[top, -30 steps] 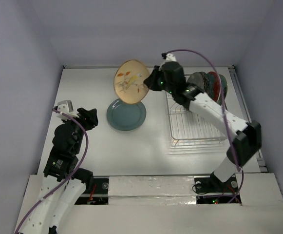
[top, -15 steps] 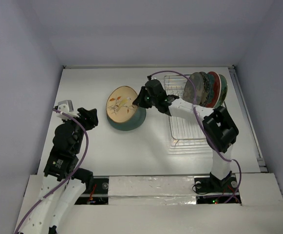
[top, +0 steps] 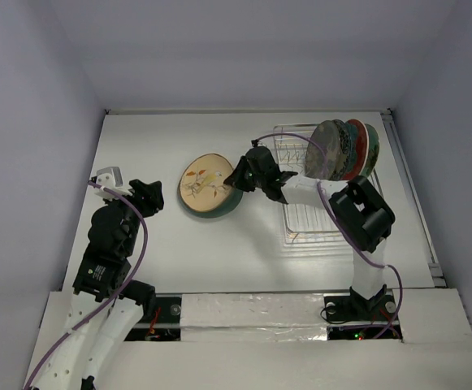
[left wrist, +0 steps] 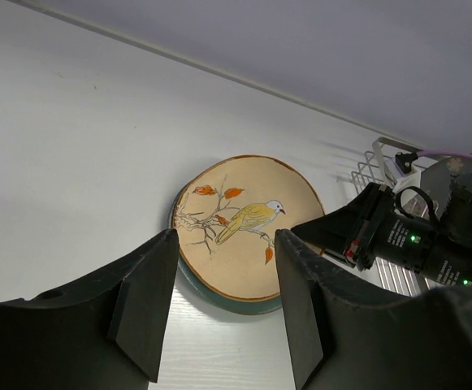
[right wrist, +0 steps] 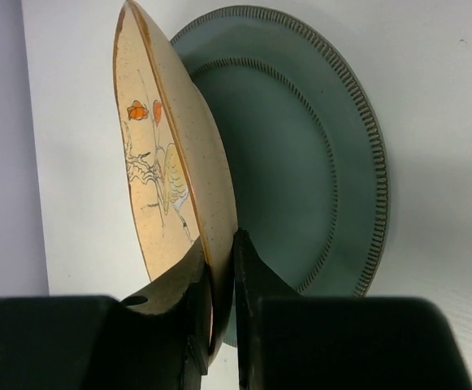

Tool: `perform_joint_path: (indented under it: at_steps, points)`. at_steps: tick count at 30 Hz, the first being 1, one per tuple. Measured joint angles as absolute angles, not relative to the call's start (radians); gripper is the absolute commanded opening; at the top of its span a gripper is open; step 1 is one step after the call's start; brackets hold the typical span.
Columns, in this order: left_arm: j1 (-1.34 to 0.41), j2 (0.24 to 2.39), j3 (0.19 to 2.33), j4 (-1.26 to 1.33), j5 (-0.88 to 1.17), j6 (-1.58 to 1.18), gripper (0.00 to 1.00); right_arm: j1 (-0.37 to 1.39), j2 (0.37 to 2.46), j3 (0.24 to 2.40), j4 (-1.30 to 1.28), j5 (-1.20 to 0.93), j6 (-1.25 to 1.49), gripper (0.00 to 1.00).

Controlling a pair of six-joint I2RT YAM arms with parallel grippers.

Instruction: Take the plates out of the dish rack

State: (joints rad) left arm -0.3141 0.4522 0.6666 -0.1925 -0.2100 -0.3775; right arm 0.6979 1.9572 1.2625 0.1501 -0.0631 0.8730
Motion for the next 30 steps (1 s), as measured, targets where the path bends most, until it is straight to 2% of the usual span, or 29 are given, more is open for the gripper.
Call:
perform_joint_path:
  at_steps: [2, 3, 7, 18, 23, 26, 28, 29, 30]
  points:
    - [-0.314, 0.452, 0.667, -0.192, -0.210, -0.378, 0.47, 0.698, 1.957, 1.254, 0.159, -0.063, 0.880, 0.23]
    - [-0.314, 0.452, 0.667, -0.193, -0.210, -0.377, 0.47, 0.698, 1.957, 1.247, 0.168, -0.064, 0.884, 0.35]
    - [-0.314, 0.452, 0.667, -0.192, -0.210, -0.377, 0.47, 0.700, 1.957, 1.222, 0.165, -0.059, 0.881, 0.54]
    - [-0.314, 0.452, 0.667, -0.192, -0.210, -0.377, 0.47, 0.706, 1.956, 1.250, 0.051, -0.026, 0.779, 0.80]
    - [-0.314, 0.450, 0.667, -0.192, -0.210, -0.377, 0.47, 0.709, 1.954, 1.324, -0.111, 0.015, 0.675, 0.82]
    - [-0.314, 0.446, 0.667, -0.192, -0.210, -0.377, 0.47, 0.709, 1.924, 1.328, -0.212, 0.073, 0.611, 0.80]
    - [-0.314, 0.445, 0.667, -0.192, -0.210, -0.377, 0.47, 0.708, 1.888, 1.327, -0.274, 0.103, 0.568, 0.64]
    - [-0.314, 0.445, 0.667, -0.192, -0.210, -0.377, 0.47, 0.708, 1.857, 1.326, -0.301, 0.119, 0.550, 0.50]
    - [-0.314, 0.445, 0.667, -0.192, -0.210, -0.377, 0.47, 0.708, 1.818, 1.324, -0.327, 0.139, 0.528, 0.11]
